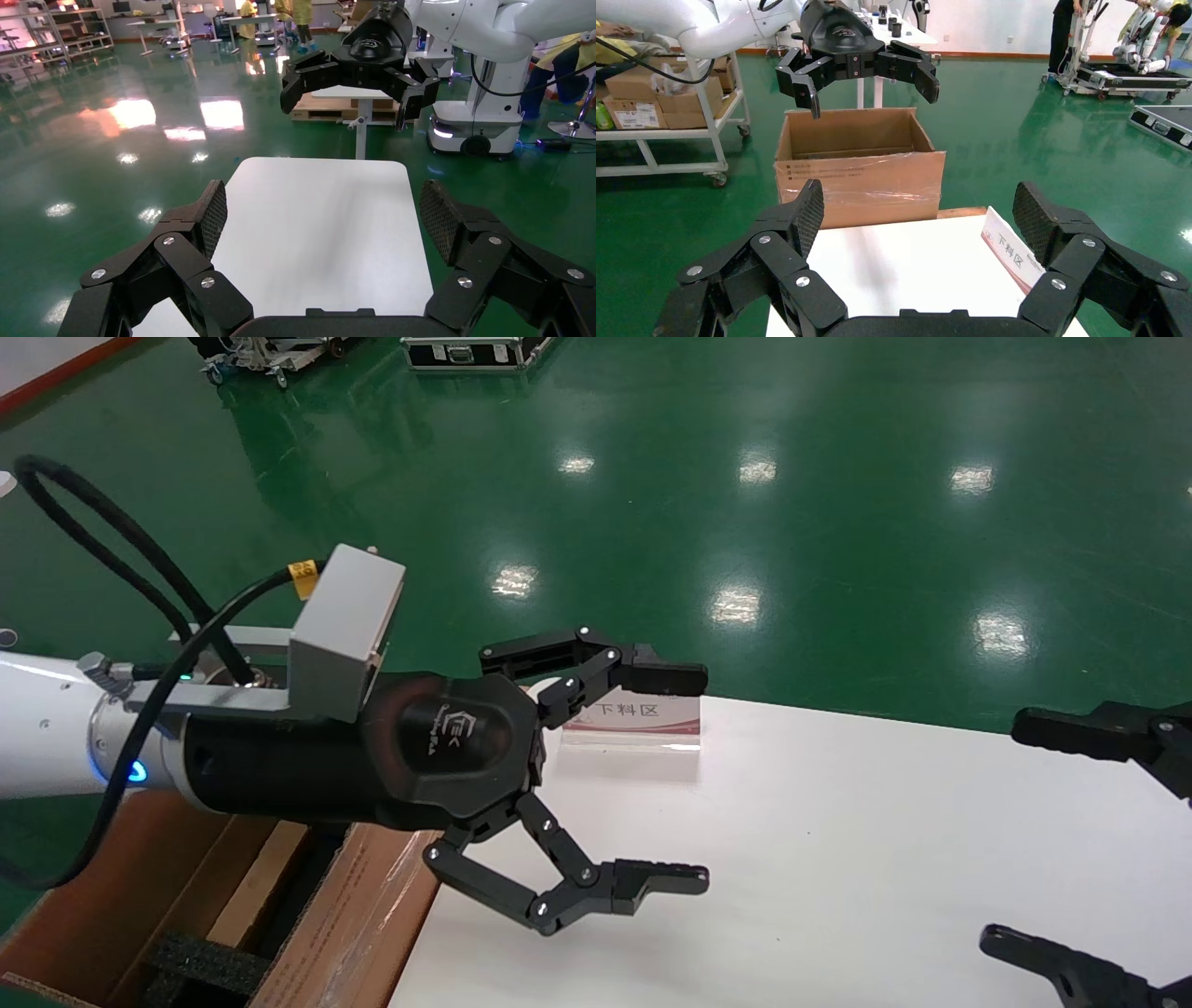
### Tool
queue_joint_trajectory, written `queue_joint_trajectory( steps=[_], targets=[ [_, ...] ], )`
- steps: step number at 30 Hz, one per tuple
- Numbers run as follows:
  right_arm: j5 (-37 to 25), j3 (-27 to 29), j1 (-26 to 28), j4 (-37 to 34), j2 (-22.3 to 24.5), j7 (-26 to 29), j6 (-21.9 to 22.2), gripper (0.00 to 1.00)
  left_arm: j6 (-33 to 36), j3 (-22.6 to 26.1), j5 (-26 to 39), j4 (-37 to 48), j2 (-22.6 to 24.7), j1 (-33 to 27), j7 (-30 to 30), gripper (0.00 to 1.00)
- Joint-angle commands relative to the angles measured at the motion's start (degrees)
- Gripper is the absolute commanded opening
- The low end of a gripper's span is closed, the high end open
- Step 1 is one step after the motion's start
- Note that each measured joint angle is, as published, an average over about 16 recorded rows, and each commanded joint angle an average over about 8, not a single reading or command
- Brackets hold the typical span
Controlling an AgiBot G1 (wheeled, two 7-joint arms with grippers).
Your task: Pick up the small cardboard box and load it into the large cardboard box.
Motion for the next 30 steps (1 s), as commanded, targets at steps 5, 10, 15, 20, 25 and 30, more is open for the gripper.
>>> queue_joint_trajectory(
  steps=[5,10,15,20,25,30],
  targets=[
    [0.0,0.0,0.0,0.01,0.0,0.0,0.0,1.0,-0.07,0.3,0.1,-0.01,-0.01,-0.18,-0.04,1.0],
    [-0.01,0.0,0.0,0.01,-0.01,0.0,-0.01,1.0,-0.1,0.46,0.14,0.0,-0.01,-0.28,-0.05,1.0],
    [-0.01,0.0,0.0,0.01,-0.01,0.0,-0.01,1.0,-0.09,0.5,0.14,0.03,-0.01,-0.3,-0.04,1.0],
    [-0.01,0.01,-0.01,0.01,-0.01,0.01,-0.01,1.0,-0.1,0.53,0.13,0.03,-0.02,-0.31,-0.03,1.0],
    [-0.01,0.01,-0.01,0.0,0.0,0.01,0.0,1.0,-0.11,0.56,0.12,0.03,-0.02,-0.31,-0.04,1.0],
    [-0.01,0.01,-0.02,0.0,-0.01,0.01,0.0,1.0,-0.11,0.56,0.13,0.04,-0.02,-0.31,-0.03,1.0]
  ],
)
